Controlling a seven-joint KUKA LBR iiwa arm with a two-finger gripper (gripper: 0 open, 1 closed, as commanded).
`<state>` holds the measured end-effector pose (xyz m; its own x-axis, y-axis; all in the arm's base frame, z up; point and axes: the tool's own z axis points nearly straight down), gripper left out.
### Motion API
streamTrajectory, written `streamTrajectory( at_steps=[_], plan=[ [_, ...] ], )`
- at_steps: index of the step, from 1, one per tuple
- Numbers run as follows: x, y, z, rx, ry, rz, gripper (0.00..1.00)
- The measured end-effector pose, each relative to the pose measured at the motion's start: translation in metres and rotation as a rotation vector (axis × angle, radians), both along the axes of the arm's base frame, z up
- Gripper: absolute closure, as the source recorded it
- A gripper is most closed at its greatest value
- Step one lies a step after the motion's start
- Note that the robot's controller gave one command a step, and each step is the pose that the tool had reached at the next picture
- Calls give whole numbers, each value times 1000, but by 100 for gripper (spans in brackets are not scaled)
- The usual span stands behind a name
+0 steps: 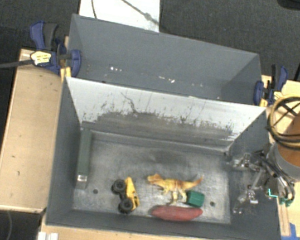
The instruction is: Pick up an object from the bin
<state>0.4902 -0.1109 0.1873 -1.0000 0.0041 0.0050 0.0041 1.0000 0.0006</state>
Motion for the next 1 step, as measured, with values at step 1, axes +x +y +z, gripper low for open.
streamTrajectory(
  at_steps=[1],
  plan=[
    [2, 0, 4, -1, -8, 5, 0]
  ],
)
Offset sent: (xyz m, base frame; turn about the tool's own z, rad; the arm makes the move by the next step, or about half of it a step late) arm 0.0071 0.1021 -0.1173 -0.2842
